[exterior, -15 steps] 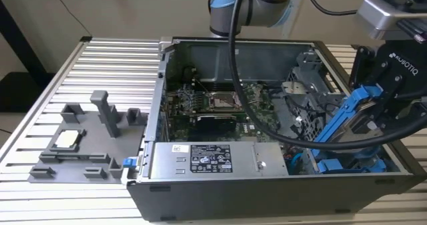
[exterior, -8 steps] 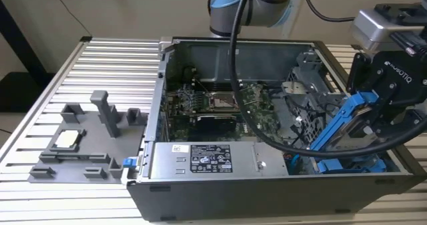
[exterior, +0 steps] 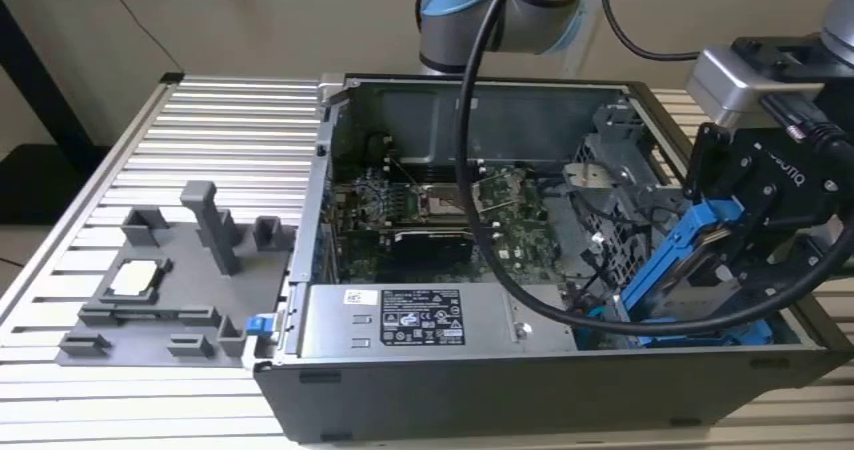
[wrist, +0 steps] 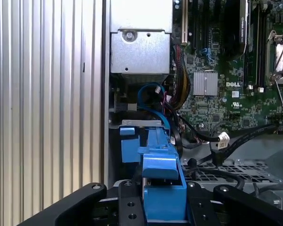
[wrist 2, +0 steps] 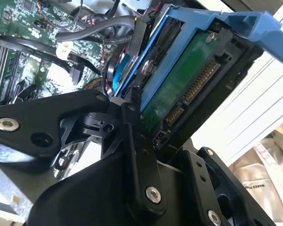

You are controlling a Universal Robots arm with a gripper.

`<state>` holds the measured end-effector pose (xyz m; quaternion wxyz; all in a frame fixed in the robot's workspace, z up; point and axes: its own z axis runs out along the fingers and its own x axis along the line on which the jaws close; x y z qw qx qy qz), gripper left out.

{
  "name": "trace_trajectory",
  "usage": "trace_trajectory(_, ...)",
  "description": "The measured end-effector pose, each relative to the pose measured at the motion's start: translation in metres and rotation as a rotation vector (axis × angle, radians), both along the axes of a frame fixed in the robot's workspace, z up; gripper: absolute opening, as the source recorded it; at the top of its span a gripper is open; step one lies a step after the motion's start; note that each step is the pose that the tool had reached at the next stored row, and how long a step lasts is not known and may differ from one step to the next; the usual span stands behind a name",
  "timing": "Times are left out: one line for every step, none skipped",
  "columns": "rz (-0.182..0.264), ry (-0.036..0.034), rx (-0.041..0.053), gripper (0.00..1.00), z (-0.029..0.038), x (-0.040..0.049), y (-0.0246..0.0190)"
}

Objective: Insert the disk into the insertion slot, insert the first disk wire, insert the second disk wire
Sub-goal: 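Insert the disk into the insertion slot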

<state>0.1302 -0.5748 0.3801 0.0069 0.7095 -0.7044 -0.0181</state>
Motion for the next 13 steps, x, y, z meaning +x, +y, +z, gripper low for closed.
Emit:
trace_trajectory(0.0, 0.0, 0.0, 0.33, -0.0018, 0.0, 0.0)
trace_trajectory(0.0, 0.0, 0.0, 0.33, -0.0033, 0.0, 0.0)
trace_trajectory(0.0, 0.0, 0.0001, 0.33, -0.0048, 0.0, 0.0)
trace_trajectory(0.0, 0.0, 0.0, 0.33, -0.0061, 0.0, 0.0)
trace_trajectory(0.0, 0.0, 0.0, 0.33, -0.0075, 0.0, 0.0)
trace_trajectory(0.0, 0.0, 0.0, 0.33, -0.0089, 0.0, 0.0)
trace_trajectory(0.0, 0.0, -0.0001, 0.33, -0.0102, 0.0, 0.0)
trace_trajectory(0.0, 0.0, 0.0, 0.33, -0.0116, 0.0, 0.0)
trace_trajectory(0.0, 0.0, 0.0, 0.33, -0.0128, 0.0, 0.0)
trace_trajectory(0.0, 0.0, -0.0001, 0.33, -0.0135, 0.0, 0.0)
trace_trajectory(0.0, 0.0, -0.0002, 0.33, -0.0136, 0.0, 0.0)
trace_trajectory(0.0, 0.0, -0.0002, 0.33, -0.0136, 0.0, 0.0)
trace_trajectory(0.0, 0.0, -0.0004, 0.33, -0.0136, 0.0, 0.0)
